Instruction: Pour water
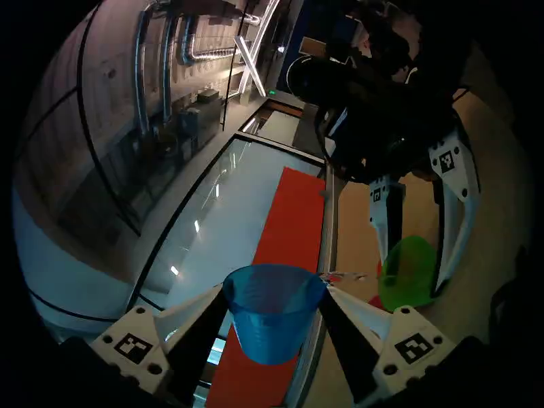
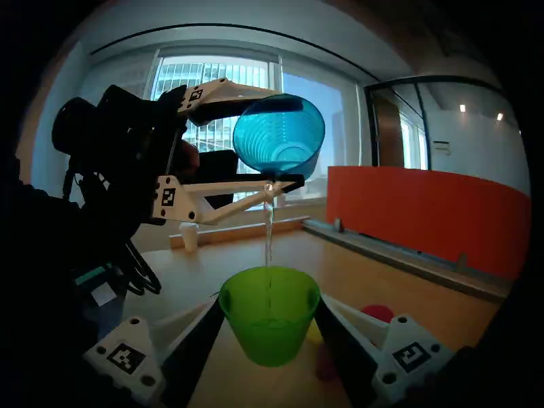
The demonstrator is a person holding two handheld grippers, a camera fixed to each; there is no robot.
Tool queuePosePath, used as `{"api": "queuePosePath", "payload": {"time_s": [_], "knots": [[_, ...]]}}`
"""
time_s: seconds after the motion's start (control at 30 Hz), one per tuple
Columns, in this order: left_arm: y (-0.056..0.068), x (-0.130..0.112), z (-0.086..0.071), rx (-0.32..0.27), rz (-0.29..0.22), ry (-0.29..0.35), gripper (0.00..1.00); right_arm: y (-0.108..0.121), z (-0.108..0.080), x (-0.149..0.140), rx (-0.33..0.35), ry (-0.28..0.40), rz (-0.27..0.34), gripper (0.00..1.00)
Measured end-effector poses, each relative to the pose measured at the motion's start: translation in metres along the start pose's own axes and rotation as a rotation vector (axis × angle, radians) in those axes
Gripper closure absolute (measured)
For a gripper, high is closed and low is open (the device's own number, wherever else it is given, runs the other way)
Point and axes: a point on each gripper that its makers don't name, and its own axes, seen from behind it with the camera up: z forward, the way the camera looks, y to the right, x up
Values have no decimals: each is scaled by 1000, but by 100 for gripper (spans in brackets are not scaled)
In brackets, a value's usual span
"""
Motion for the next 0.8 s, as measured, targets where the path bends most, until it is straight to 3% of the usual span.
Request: {"api": "queuePosePath", "payload": {"time_s": [0.8], "knots": [[-3, 10, -5, 4, 96, 20, 12, 5, 3, 0, -5, 5, -3, 10]]}}
